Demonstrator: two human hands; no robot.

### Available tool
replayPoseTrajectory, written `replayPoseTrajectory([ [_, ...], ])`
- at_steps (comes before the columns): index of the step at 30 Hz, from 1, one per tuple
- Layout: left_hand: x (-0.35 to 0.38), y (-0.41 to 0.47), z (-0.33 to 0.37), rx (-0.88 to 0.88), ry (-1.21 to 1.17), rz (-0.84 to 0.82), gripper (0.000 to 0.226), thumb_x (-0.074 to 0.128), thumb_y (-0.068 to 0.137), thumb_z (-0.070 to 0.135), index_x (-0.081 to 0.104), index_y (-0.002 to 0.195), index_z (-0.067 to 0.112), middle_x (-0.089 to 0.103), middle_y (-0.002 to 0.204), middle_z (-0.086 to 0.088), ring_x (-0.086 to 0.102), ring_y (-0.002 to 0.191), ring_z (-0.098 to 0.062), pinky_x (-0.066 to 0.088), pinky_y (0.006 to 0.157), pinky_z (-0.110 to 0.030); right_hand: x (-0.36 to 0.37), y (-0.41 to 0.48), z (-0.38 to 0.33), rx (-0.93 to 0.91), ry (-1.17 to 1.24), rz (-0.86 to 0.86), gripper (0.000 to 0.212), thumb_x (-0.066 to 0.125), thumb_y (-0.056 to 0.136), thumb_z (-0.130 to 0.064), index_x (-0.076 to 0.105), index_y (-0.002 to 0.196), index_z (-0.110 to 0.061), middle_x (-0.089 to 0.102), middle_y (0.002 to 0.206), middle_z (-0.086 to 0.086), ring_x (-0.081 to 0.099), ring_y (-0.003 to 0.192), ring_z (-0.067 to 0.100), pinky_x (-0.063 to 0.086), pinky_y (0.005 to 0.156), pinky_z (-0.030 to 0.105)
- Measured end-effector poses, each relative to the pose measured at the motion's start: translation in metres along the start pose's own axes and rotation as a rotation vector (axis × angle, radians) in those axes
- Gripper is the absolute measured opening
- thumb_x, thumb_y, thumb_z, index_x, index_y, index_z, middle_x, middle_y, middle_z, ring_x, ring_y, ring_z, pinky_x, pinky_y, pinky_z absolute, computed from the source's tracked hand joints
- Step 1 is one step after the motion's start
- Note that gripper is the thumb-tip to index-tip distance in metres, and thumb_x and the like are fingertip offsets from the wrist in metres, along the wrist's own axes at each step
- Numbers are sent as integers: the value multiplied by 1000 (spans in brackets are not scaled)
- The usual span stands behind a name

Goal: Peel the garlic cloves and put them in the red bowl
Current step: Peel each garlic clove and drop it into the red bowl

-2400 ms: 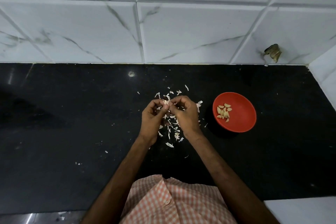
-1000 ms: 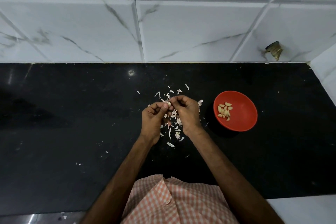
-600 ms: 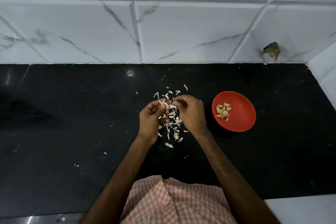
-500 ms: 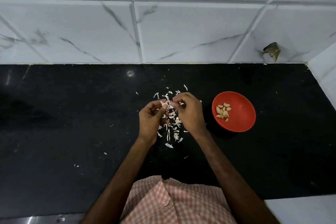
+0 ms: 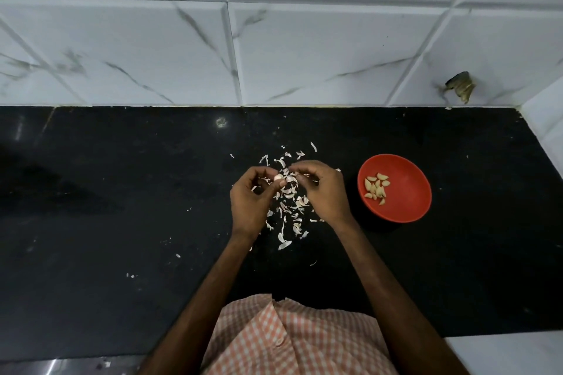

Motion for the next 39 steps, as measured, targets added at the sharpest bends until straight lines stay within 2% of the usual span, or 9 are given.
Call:
replayPoseTrajectory([
  [2,1,1,1,29,12,-2,17,83,81,12,72,94,12,74,91,5,64,77,-7,51,73,-16,-2,-1,-4,-87,-61,-22,18,68,93,-4,77,108,-10,72,107,-3,64,104,0,48,90,12],
  [9,-2,2,-3,-17,49,-42,13,83,81,19,76,92,16,76,88,6,68,80,-30,57,77,-41,-1,0,-12,-248,-10,-79,15,72,91,-5,76,105,-7,74,98,0,69,94,9,57,83,27],
  [12,-3,3,-1,-55,49,-63,13,83,82,19,76,92,15,76,87,5,70,80,-23,57,72,-37,0,0,-11,-289,-48,-66,11,72,90,-4,75,101,-6,74,94,0,69,89,8,56,78,25],
  [15,0,1,2,-107,4,-102,12,80,85,14,73,94,11,76,84,1,70,74,-14,54,54,-31,0,-2,-11,-334,-117,-48,7,70,91,-3,72,98,-3,72,92,2,68,85,10,56,73,29],
  [20,0,0,4,-105,-1,-107,11,79,86,17,76,95,12,76,87,-1,70,77,-18,52,47,-32,-2,-2,-11,-335,-159,-57,4,67,90,-6,69,93,-4,70,88,3,67,80,14,58,66,36],
  [26,0,-2,1,-88,41,-132,11,77,89,19,78,98,14,76,89,0,67,70,-40,52,45,-35,-5,-1,-9,-277,-169,-115,26,60,89,-29,69,91,-5,68,86,0,65,76,12,58,65,34],
  [29,0,-2,0,-87,54,-136,11,77,89,18,78,99,14,77,91,4,67,68,-34,53,46,-37,-5,0,-7,-274,-201,-134,17,63,89,-24,68,91,-8,67,87,-1,64,77,11,58,67,37],
  [33,1,-1,-2,-70,68,-167,11,76,89,17,79,99,16,78,92,7,67,69,-6,50,61,-28,-7,-1,-7,-290,-299,-115,18,61,86,-32,64,91,-14,62,87,-11,61,77,6,57,68,36],
  [39,0,1,-1,-53,34,-178,8,74,91,17,78,98,18,77,89,4,67,66,-22,54,50,-40,-4,0,-5,-221,-226,-141,16,58,89,-30,60,95,-15,60,92,-11,60,82,6,56,72,37],
])
Point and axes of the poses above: each hand's wrist, its own y-axis towards the middle knuckle, its own x-axis out of the palm, z = x × y, the point moved 2 cm from there along y, towards the middle knuckle
